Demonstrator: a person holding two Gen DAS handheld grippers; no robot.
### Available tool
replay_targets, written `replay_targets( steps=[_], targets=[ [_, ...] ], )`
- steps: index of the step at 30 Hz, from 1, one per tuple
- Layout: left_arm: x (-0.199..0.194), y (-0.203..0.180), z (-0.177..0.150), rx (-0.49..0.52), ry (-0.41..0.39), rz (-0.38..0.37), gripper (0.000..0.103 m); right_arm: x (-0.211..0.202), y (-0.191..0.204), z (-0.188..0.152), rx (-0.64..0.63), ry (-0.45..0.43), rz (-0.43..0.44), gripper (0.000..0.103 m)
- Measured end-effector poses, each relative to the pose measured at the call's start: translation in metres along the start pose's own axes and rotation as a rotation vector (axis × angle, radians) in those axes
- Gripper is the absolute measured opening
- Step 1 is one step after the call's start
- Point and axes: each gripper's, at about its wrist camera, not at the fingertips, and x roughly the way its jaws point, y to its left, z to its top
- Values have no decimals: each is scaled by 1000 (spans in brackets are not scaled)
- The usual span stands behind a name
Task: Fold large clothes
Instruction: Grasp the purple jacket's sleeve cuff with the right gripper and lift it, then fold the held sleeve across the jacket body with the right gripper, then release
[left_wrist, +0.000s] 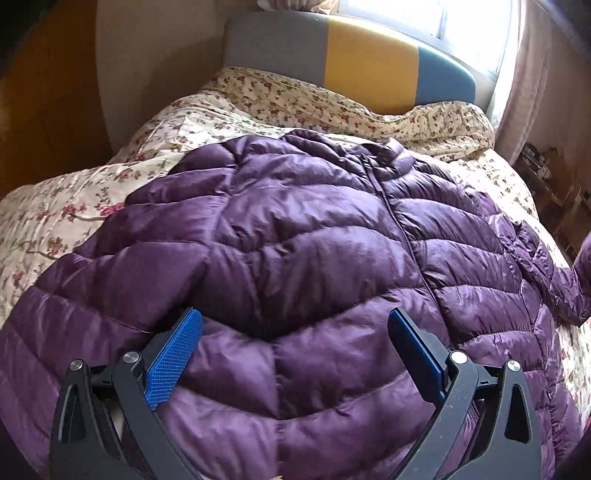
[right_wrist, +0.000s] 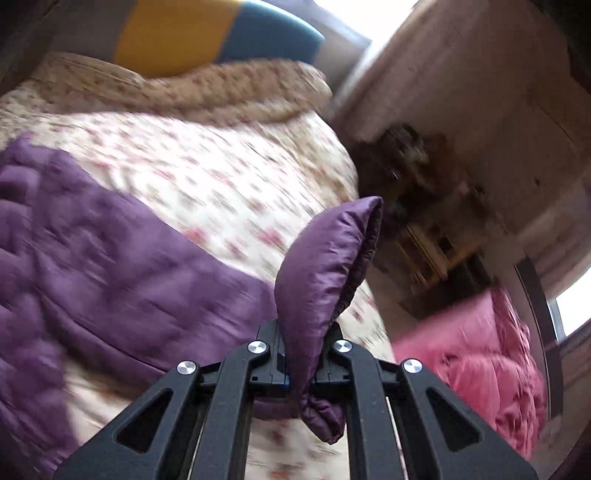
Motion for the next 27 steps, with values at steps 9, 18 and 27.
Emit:
replay_targets(
  steps=[9,18,27],
  targets=[
    [0,17,4,-11,13,-25,100,-55,136,46,-125,-125,181,5],
    [4,28,3,-25,36,-59,100,-80,242,53,-264,-168,378,5],
    [-5,41,-3,-59,27,-111,100,-107,318,34,-422,-169,576,9]
  ],
)
